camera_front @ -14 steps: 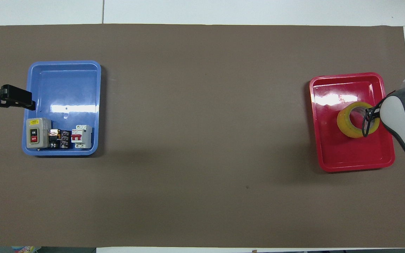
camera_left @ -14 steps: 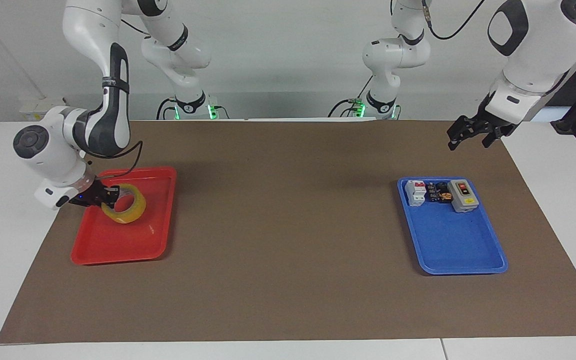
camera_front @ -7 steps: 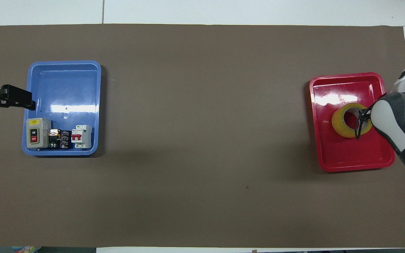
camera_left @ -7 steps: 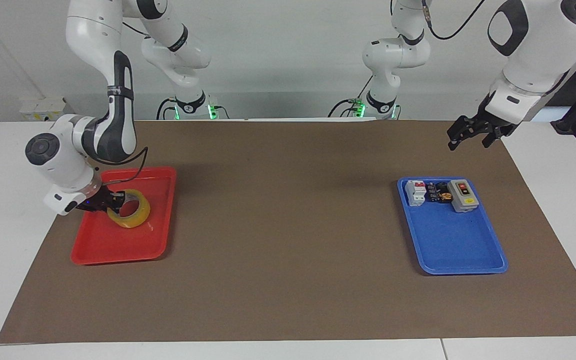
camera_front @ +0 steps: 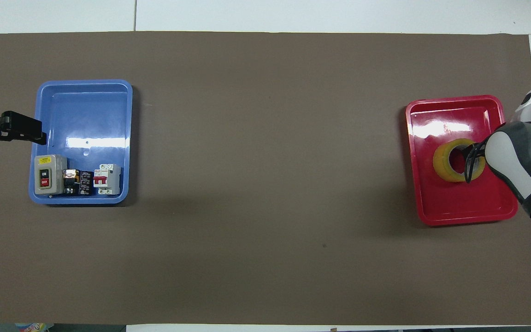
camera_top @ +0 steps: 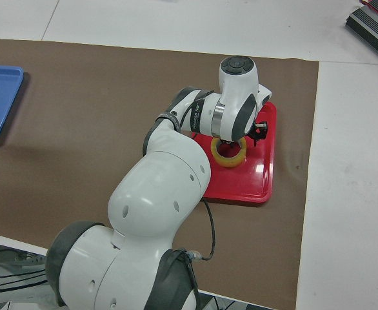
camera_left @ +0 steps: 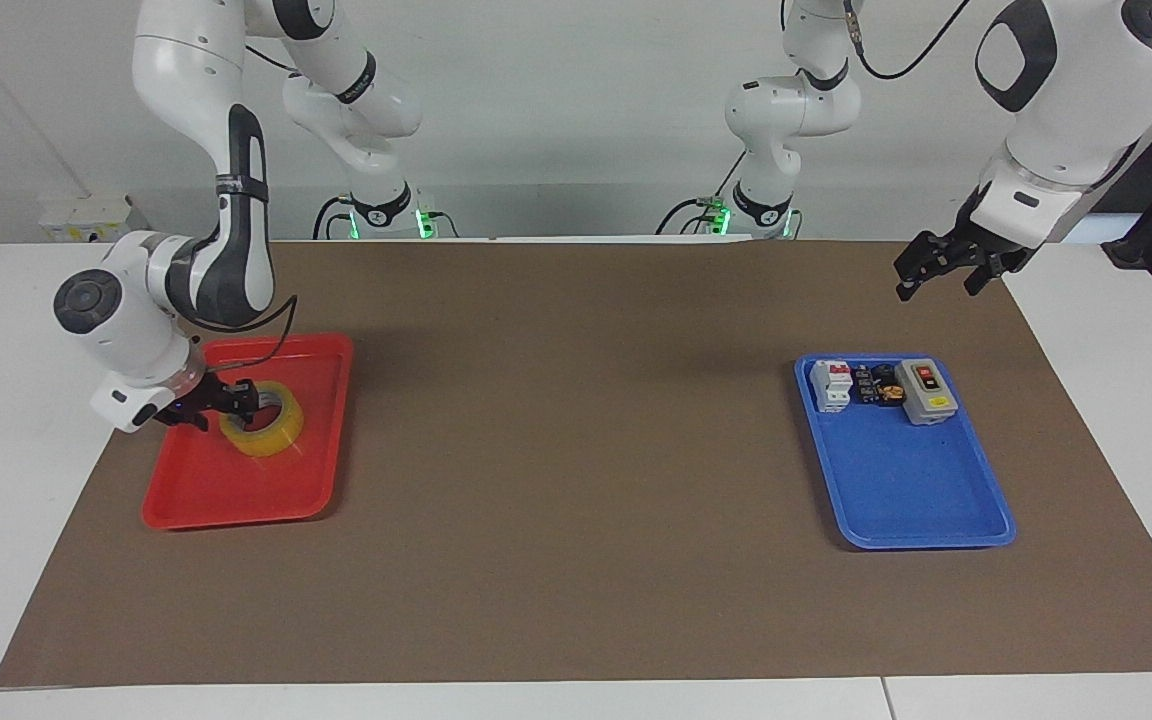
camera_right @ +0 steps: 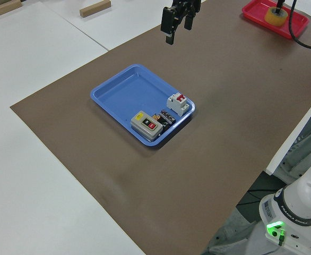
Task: Place and move tape with both arms
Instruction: 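Open the right gripper and lift it off the tape roll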
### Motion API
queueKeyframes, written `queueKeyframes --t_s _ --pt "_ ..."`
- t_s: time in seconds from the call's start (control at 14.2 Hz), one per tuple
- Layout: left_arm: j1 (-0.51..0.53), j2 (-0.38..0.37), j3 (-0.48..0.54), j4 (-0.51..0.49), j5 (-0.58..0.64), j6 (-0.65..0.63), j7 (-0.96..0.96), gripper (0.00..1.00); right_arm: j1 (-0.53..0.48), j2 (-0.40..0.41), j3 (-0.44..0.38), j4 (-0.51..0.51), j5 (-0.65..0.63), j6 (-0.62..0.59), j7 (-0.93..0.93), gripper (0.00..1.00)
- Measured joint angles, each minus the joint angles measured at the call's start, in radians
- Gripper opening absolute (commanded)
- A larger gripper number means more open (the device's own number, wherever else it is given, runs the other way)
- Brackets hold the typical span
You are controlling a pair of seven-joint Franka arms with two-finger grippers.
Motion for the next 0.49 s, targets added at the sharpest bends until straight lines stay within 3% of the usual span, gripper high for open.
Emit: queueKeyframes --t_s 0.21,0.49 --pt "0.0 0.0 0.0 0.0 0.0 0.0 0.0 1.0 0.004 -0.063 0.008 0.024 0.0 -0.059 0.0 1.0" --pt "0.0 0.0 0.0 0.0 0.0 0.0 0.0 1.0 0.016 -0.155 0.017 0.153 0.01 -0.291 0.0 1.0"
